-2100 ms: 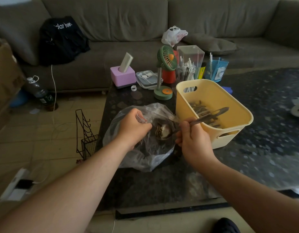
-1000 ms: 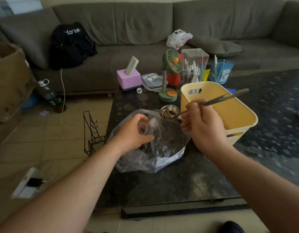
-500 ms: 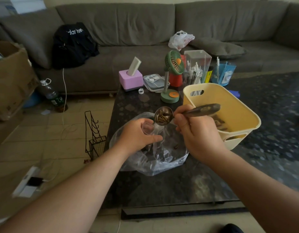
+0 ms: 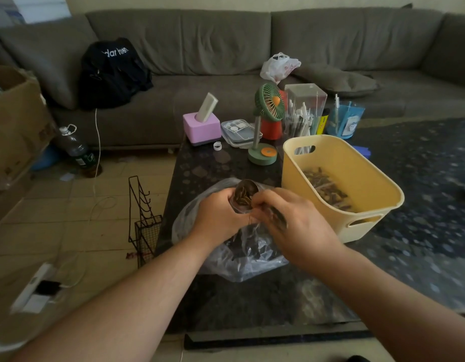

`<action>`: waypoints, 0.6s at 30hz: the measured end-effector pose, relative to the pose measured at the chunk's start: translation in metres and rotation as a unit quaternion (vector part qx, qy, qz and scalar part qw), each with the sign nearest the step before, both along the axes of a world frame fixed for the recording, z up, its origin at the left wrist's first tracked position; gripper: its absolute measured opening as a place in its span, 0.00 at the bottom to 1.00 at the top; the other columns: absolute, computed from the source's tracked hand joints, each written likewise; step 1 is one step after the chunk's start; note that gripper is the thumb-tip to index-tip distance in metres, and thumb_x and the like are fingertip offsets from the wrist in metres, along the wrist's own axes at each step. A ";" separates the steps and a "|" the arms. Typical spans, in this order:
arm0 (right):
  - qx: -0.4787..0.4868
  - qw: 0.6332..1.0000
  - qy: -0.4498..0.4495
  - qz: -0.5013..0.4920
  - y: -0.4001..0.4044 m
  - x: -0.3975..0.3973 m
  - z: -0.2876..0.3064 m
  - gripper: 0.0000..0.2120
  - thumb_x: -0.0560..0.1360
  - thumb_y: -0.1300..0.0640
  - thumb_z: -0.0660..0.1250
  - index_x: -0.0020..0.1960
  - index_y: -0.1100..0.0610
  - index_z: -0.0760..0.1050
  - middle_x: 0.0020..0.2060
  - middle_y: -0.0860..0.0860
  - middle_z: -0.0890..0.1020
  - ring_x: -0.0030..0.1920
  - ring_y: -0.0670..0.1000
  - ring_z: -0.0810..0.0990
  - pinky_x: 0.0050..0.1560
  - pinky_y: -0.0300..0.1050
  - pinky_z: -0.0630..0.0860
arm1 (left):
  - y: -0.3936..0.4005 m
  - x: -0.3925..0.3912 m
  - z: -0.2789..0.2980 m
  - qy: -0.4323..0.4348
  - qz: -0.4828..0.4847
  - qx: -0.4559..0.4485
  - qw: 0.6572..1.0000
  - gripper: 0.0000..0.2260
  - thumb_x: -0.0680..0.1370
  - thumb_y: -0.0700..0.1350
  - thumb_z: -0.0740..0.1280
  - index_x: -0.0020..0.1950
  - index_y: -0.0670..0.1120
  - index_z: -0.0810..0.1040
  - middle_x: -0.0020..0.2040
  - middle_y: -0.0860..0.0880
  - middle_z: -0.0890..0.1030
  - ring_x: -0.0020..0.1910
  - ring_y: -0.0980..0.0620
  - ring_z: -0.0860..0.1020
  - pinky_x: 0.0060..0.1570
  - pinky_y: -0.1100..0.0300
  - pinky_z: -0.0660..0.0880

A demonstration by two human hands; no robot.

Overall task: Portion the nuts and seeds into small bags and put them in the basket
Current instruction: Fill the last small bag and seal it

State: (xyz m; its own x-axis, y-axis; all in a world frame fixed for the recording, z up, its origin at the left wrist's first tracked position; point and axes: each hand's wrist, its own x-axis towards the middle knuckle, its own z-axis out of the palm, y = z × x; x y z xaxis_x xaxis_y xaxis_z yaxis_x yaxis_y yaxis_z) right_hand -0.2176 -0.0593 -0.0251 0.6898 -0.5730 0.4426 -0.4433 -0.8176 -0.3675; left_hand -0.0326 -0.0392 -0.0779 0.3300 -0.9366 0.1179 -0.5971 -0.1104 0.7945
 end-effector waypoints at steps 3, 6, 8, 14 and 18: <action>-0.055 0.996 0.063 0.009 0.000 -0.001 -0.003 0.16 0.77 0.60 0.76 0.62 0.51 0.78 0.52 0.52 0.82 0.44 0.52 0.82 0.40 0.37 0.71 | 0.001 0.000 0.002 0.016 0.007 0.019 1.000 0.17 0.66 0.64 0.74 0.47 0.54 0.83 0.40 0.58 0.85 0.42 0.65 0.82 0.48 0.60 0.80; -0.056 0.995 0.081 0.019 0.000 -0.001 -0.003 0.17 0.76 0.60 0.77 0.64 0.53 0.78 0.54 0.53 0.83 0.46 0.53 0.83 0.41 0.37 0.71 | 0.002 0.003 0.001 0.016 0.007 0.025 1.000 0.18 0.67 0.62 0.76 0.50 0.53 0.84 0.43 0.57 0.86 0.45 0.61 0.84 0.53 0.54 0.83; -0.052 0.995 0.080 0.030 0.001 -0.003 -0.002 0.18 0.76 0.62 0.76 0.64 0.55 0.79 0.55 0.54 0.83 0.47 0.54 0.84 0.43 0.38 0.73 | 0.003 0.004 0.001 0.015 0.002 0.023 1.000 0.21 0.65 0.64 0.76 0.52 0.54 0.84 0.44 0.57 0.86 0.47 0.60 0.84 0.53 0.54 0.82; 0.024 0.999 0.046 0.013 -0.010 -0.014 -0.001 0.18 0.79 0.62 0.73 0.68 0.54 0.78 0.58 0.50 0.80 0.52 0.50 0.81 0.46 0.32 0.70 | -0.003 0.015 -0.013 -0.013 0.000 0.038 0.999 0.27 0.65 0.64 0.83 0.60 0.57 0.83 0.52 0.61 0.86 0.53 0.62 0.82 0.58 0.52 0.82; 0.001 0.998 0.030 0.048 -0.020 -0.021 -0.011 0.13 0.83 0.54 0.65 0.67 0.51 0.76 0.58 0.47 0.79 0.51 0.42 0.77 0.48 0.25 0.69 | -0.003 0.016 -0.013 -0.016 0.006 0.046 0.999 0.28 0.66 0.62 0.83 0.63 0.56 0.82 0.55 0.60 0.85 0.56 0.59 0.82 0.61 0.51 0.81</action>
State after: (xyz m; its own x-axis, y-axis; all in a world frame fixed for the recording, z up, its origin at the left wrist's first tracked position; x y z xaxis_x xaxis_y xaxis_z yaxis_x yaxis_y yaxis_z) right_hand -0.2386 -0.0796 -0.0362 0.7670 -0.5032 0.3981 -0.3834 -0.8569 -0.3444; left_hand -0.0166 -0.0426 -0.0913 0.3390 -0.9398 0.0424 -0.6199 -0.1893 0.7615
